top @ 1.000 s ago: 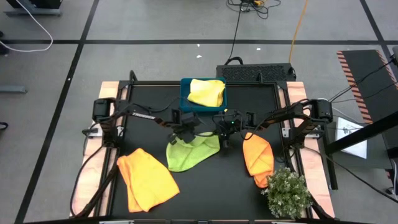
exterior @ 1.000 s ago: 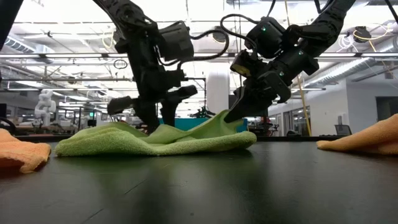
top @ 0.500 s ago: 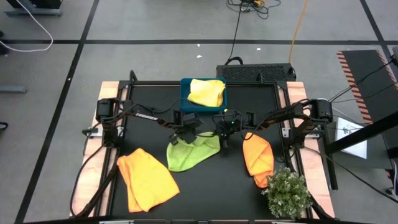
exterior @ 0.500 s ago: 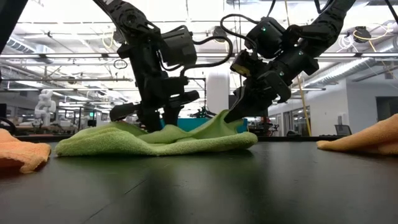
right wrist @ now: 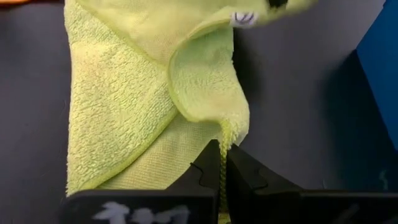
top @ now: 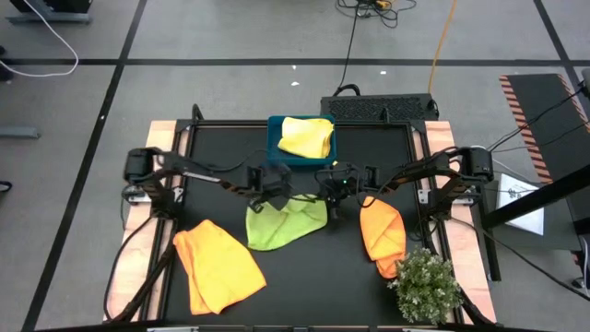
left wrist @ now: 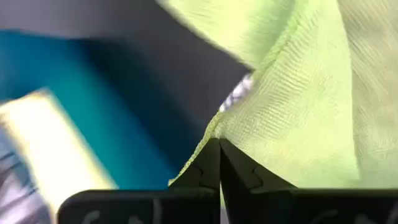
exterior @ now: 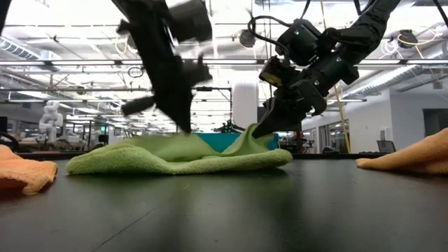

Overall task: Fold microfiber towels
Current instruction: Fold the green microfiber towel

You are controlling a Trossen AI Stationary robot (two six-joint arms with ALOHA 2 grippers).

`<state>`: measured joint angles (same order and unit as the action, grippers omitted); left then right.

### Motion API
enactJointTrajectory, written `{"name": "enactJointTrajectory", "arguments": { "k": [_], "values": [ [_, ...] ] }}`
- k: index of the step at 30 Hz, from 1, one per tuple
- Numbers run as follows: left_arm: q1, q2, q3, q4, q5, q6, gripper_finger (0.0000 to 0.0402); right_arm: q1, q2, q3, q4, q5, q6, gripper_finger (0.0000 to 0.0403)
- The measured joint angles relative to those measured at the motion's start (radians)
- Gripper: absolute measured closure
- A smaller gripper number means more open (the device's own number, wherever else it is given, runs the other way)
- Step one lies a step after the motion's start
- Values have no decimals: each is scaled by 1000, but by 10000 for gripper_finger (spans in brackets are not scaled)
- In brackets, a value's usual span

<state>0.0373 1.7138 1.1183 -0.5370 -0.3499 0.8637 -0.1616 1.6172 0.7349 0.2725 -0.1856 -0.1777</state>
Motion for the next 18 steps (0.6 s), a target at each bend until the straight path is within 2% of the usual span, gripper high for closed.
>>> {"name": "enactJointTrajectory", "arguments": {
  "k": [4, 11, 18],
  "values": [
    [-61, -119, 2, -39, -99, -146, 400, 7, -44, 0, -18, 2, 99, 403],
    [-202, -295, 3, -88, -278, -287, 401, 78, -196, 0, -25, 2, 112, 403],
    [-333, -387, 4, -143, -391, -456, 401, 141, -362, 0, -25, 53, 159, 403]
  ]
}}
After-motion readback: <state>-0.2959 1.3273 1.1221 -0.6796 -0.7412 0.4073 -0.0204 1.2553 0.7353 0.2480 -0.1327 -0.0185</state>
